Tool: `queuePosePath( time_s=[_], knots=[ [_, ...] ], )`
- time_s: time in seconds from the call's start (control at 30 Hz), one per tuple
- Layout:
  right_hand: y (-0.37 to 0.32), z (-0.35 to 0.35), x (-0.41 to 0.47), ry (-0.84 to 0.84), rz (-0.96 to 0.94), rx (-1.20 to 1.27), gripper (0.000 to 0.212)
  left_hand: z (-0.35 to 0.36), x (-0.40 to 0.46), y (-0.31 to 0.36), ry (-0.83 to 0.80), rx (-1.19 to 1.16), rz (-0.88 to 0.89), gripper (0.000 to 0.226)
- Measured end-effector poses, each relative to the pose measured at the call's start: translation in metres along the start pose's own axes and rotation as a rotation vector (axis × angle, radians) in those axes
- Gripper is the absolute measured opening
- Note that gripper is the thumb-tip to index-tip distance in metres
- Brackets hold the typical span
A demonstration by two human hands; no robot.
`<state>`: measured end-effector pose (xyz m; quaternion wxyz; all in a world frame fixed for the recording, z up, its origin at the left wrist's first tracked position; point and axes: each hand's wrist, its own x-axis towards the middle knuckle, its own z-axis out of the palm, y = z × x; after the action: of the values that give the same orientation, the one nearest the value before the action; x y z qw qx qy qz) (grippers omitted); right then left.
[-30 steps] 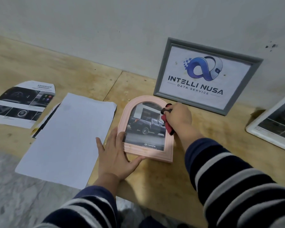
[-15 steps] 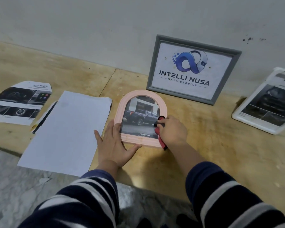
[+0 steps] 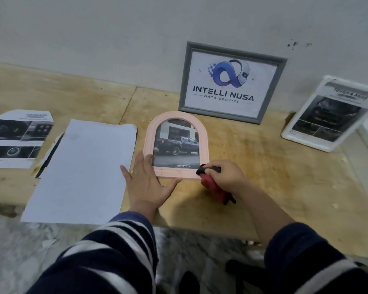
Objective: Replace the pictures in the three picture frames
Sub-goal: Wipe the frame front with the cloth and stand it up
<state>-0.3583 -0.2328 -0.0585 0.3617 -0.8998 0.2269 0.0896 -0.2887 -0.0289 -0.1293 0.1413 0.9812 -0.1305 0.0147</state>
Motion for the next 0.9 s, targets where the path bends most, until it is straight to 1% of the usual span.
queuePosePath(
  time_s=[0.03, 0.1, 0.17, 0.2, 0.23, 0.3, 0.37, 0.47, 0.57, 0.63, 0.73, 0.9],
  knots=[
    [0.0, -0.002, 0.001, 0.016, 0.032, 0.064, 0.019, 0.0, 0.002, 0.0, -0.015, -0.003, 0.006, 0.103],
    [-0.003, 0.002, 0.0, 0.122, 0.035, 0.124, 0.016, -0.001, 0.003, -0.003, -0.035, -0.044, 0.03, 0.098],
    [-0.006, 0.012, -0.002, 0.204, -0.011, 0.128, 0.018, -0.006, 0.003, -0.008, -0.039, -0.152, 0.064, 0.089],
    [-0.009, 0.017, -0.005, 0.198, -0.019, 0.119, 0.023, -0.009, 0.004, -0.012, -0.044, -0.245, 0.067, 0.085],
    [-0.009, 0.024, -0.009, 0.189, -0.025, 0.079, 0.031, -0.014, 0.003, -0.017, -0.058, -0.352, 0.05, 0.083],
    [-0.007, 0.04, -0.013, 0.228, -0.071, -0.082, 0.044, -0.024, 0.004, -0.024, -0.093, -0.531, -0.014, 0.082],
    [-0.007, 0.051, -0.014, 0.285, -0.091, -0.166, 0.045, -0.031, 0.009, -0.028, -0.14, -0.598, -0.083, 0.08],
    [-0.015, 0.057, -0.01, 0.276, -0.096, -0.191, 0.039, -0.031, 0.015, -0.029, -0.199, -0.654, -0.164, 0.075],
    [-0.033, 0.063, -0.009, 0.245, -0.148, -0.209, 0.035, -0.03, 0.017, -0.032, -0.234, -0.678, -0.186, 0.06],
    [-0.045, 0.069, -0.009, 0.214, -0.167, -0.251, 0.035, -0.03, 0.02, -0.034, -0.254, -0.706, -0.209, 0.054],
    [-0.058, 0.081, -0.006, 0.181, -0.178, -0.321, 0.04, -0.03, 0.025, -0.036, -0.307, -0.779, -0.256, 0.054],
    [-0.074, 0.099, -0.004, 0.191, -0.248, -0.332, 0.042, -0.035, 0.034, -0.036, -0.371, -0.993, -0.342, 0.055]
  ],
)
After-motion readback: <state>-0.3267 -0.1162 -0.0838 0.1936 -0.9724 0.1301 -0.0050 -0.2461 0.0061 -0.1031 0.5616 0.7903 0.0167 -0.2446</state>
